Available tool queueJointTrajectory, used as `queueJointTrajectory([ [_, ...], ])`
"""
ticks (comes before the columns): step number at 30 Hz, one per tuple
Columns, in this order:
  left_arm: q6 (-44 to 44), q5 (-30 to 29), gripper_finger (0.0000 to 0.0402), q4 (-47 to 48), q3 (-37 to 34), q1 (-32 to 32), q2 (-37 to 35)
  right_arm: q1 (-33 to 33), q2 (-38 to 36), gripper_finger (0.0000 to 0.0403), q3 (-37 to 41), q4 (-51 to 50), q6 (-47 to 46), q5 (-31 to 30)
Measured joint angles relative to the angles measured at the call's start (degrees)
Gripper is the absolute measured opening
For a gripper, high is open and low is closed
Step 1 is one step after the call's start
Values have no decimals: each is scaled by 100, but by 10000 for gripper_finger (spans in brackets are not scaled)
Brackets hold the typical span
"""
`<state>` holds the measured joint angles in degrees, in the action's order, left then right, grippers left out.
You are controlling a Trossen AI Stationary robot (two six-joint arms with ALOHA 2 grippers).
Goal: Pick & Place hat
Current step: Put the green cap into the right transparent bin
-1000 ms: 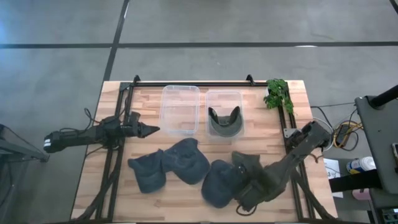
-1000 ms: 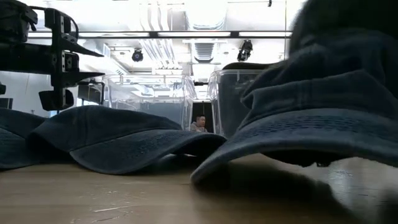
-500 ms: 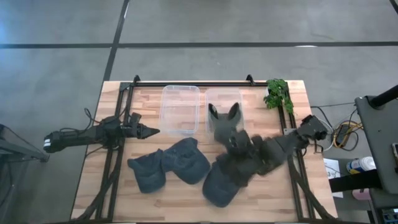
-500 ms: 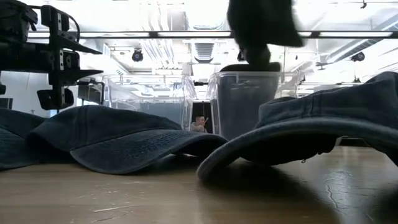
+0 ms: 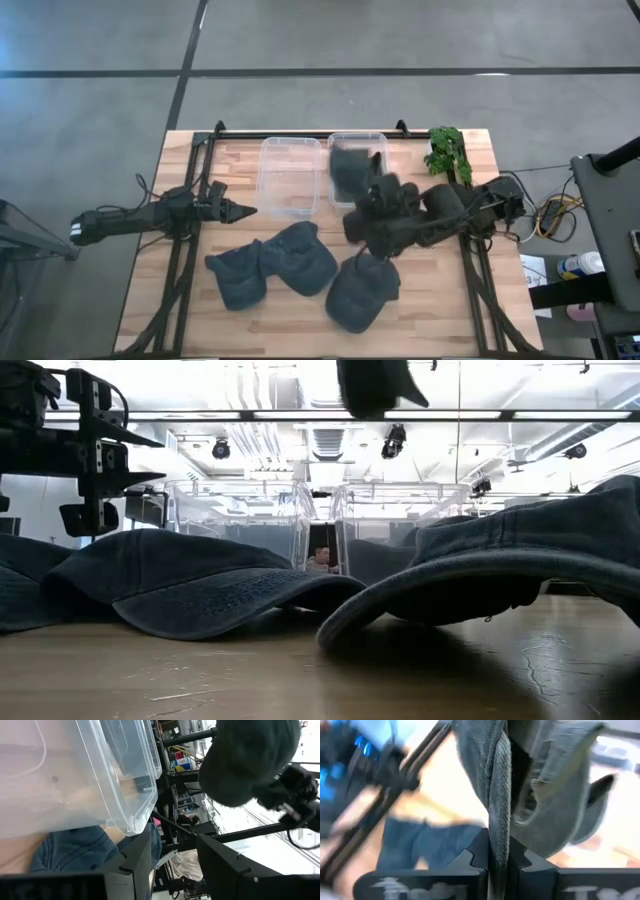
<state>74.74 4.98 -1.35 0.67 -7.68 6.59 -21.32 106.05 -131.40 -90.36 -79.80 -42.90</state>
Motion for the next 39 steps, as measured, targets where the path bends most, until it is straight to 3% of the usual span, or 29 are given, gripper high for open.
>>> queueJointTrajectory([
  [3, -46, -79, 153, 8, 0, 0, 7, 480, -16, 13, 113, 43, 76, 64],
  [12, -142, -149, 153, 9, -2, 0, 37, 2186, 537, 13, 911, 38, 439, 2019],
  [20, -251, -156, 153, 3, -4, 0, 39, 2998, 995, 13, 1383, 441, 920, 3239],
  [29, -215, -158, 153, -17, -7, 0, 38, 3215, 1269, 23, 1426, 34, 1380, 3328],
  [39, -275, -158, 153, -17, -7, 0, 37, 3182, 1343, 123, 1399, 78, 1558, 3347],
])
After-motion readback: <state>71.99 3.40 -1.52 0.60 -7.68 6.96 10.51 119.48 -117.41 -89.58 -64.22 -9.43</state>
